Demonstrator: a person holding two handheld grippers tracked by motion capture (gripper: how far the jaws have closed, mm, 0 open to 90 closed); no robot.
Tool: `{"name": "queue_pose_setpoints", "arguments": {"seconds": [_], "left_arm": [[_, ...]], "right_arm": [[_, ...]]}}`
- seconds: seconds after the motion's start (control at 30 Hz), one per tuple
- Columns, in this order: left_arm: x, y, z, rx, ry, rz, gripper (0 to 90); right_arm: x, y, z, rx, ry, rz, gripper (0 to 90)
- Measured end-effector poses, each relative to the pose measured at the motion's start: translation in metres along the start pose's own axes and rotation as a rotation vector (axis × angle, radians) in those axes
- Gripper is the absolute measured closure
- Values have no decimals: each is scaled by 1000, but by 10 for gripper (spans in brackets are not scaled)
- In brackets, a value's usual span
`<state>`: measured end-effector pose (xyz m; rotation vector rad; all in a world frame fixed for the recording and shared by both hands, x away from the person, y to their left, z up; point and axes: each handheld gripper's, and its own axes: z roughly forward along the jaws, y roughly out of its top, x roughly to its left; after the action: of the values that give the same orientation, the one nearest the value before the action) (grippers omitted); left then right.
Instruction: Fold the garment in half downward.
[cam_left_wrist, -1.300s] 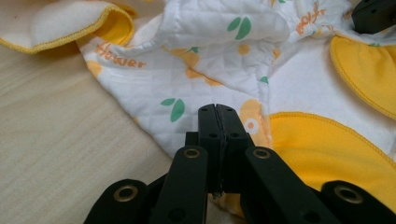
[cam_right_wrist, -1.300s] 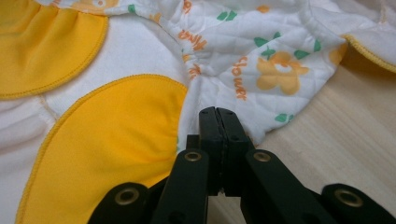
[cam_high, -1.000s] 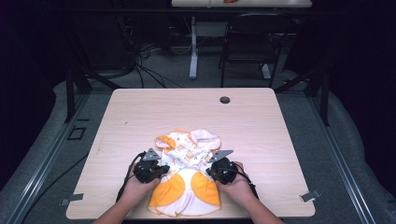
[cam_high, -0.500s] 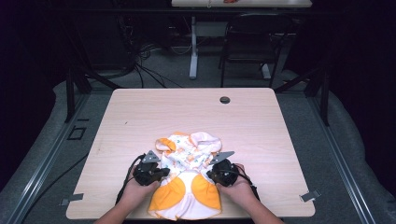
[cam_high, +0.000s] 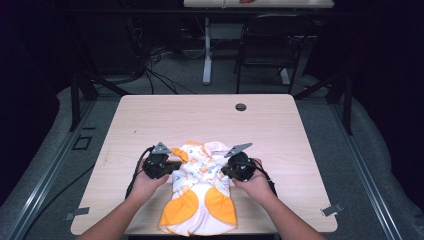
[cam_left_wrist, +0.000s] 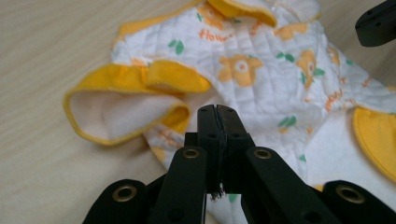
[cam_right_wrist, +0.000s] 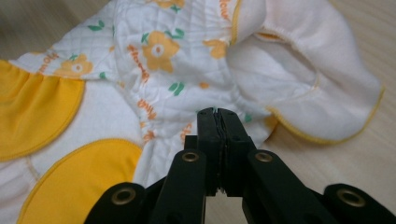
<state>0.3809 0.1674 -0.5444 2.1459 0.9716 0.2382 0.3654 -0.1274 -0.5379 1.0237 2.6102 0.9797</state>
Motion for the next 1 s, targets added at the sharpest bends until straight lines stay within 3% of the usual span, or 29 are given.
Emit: {"name": "queue_pose_setpoints", "arguments": {"seconds": [0.4, 0.67, 0.83, 1.0], "left_arm": [[27, 32, 12, -5, 3, -31, 895], [40, 48, 28, -7, 46, -51, 888], [45, 51, 42, 10, 62, -47, 830], [47, 47, 54, 23, 96, -52, 694]], "right_arm": [[-29, 33, 13, 16, -41, 8, 882], [-43, 58, 27, 0, -72, 16, 852], [-49, 67, 39, -6, -99, 35, 792], [-57, 67, 52, 3, -138, 74, 719]]}}
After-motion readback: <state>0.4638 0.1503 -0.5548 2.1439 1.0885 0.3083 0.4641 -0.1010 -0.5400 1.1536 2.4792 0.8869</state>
